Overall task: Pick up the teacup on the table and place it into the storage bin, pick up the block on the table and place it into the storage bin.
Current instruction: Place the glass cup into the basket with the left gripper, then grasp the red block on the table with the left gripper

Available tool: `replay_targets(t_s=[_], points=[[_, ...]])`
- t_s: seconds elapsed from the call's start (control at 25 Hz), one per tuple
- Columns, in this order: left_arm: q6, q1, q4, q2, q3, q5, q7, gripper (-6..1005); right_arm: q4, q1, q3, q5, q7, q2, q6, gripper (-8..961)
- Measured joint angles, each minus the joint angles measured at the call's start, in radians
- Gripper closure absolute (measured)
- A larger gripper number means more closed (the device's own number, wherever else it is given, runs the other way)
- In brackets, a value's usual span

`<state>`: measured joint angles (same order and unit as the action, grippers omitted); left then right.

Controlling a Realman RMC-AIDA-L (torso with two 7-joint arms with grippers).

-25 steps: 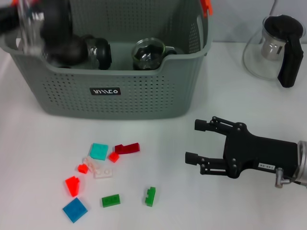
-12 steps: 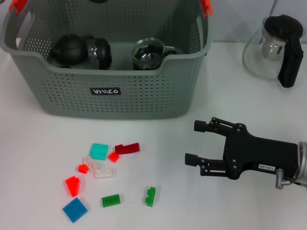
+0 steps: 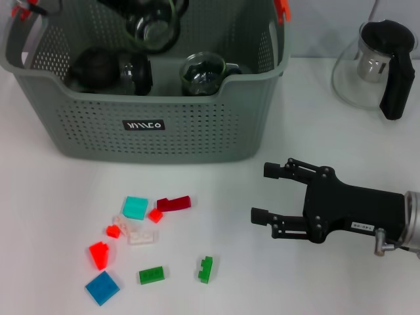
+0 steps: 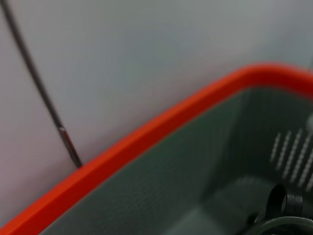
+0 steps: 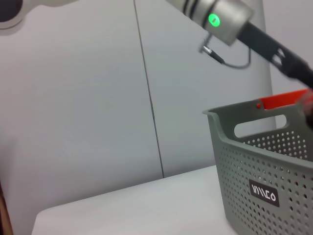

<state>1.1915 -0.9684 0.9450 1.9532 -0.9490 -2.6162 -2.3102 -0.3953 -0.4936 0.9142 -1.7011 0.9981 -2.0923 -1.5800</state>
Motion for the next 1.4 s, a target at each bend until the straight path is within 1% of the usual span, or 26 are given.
replay_targets(t_s=[0.04,0.12,0.16,0.2,0.24,0.32,0.4,0.48,0.52,0.72,0.88,1.0,1.04,1.08,1.12,1.16,1.2,1.24,1.28,1.32,1.36,1.4], points=[[-0.040,-0.013,-0.011,0.028,-0.018,-0.075,0.000,948,0.000,-0.002,0.000,0.000,0.000,0.000,0.000,44],[-0.100,-0.026,-0.028,0.075,-0.042,-0.187,0.000,947,0.001,-0.004,-0.002,0.000,0.001,0.000,0.000,44],[-0.128,-0.027,-0.037,0.088,-0.063,-0.224,0.000,947,0.000,-0.004,-0.003,0.000,0.001,0.000,0.000,44],[-0.148,-0.026,-0.045,0.095,-0.090,-0.238,-0.003,947,0.001,-0.004,-0.004,0.000,0.002,-0.001,0.000,44],[-0.168,-0.021,-0.057,0.094,-0.132,-0.242,-0.012,947,0.001,-0.004,-0.005,0.001,0.003,-0.001,0.001,44],[-0.194,-0.013,-0.076,0.084,-0.195,-0.242,-0.028,946,0.000,-0.004,-0.006,0.003,0.005,-0.001,0.001,44],[-0.223,-0.003,-0.094,0.078,-0.237,-0.242,-0.037,946,0.000,-0.002,-0.006,0.004,0.006,0.000,0.001,44],[-0.263,0.004,-0.113,0.075,-0.251,-0.242,-0.042,945,0.000,-0.001,-0.007,0.004,0.006,0.000,0.002,44],[-0.263,0.004,-0.113,0.075,-0.251,-0.242,-0.042,945,0.000,-0.001,-0.007,0.004,0.006,0.000,0.002,44],[-0.292,-0.010,-0.191,0.057,-0.277,-0.242,-0.039,944,-0.001,0.002,-0.008,0.007,0.006,0.000,0.000,44],[-0.303,-0.015,-0.209,0.056,-0.290,-0.242,-0.042,943,-0.001,0.003,-0.008,0.008,0.007,0.000,-0.001,43],[-0.299,-0.015,-0.203,0.059,-0.290,-0.242,-0.042,885,-0.001,0.004,-0.008,0.008,0.008,0.000,0.000,43],[-0.293,-0.014,-0.192,0.061,-0.286,-0.241,-0.043,865,0.000,0.005,-0.008,0.008,0.008,0.001,0.000,43],[-0.278,-0.003,-0.147,0.067,-0.268,-0.241,-0.044,846,0.001,0.006,-0.008,0.008,0.008,0.002,0.000,43],[-0.278,-0.003,-0.147,0.067,-0.268,-0.241,-0.044,812,0.001,0.006,-0.008,0.008,0.008,0.003,0.000,43],[-0.259,0.014,-0.093,0.077,-0.244,-0.238,-0.040,779,0.002,0.007,-0.008,0.008,0.008,0.004,0.000,43],[-0.228,0.041,-0.014,0.094,-0.208,-0.230,-0.025,745,0.002,0.007,-0.008,0.008,0.008,0.004,-0.001,43],[-0.209,0.052,0.024,0.103,-0.187,-0.221,-0.013,711,0.002,0.007,-0.008,0.008,0.008,0.004,-0.001,43],[-0.171,0.072,0.084,0.115,-0.152,-0.201,0.013,678,0.002,0.008,-0.008,0.008,0.008,0.005,-0.002,43],[-0.104,0.096,0.172,0.130,-0.091,-0.153,0.059,644,0.002,0.007,-0.008,0.008,0.008,0.005,-0.002,43],[-0.066,0.106,0.216,0.134,-0.056,-0.123,0.084,605,0.002,0.008,-0.009,0.007,0.008,0.006,-0.002,43],[-0.012,0.117,0.260,0.135,-0.008,-0.065,0.115,565,0.001,0.007,-0.009,0.007,0.008,0.006,-0.002,43]])
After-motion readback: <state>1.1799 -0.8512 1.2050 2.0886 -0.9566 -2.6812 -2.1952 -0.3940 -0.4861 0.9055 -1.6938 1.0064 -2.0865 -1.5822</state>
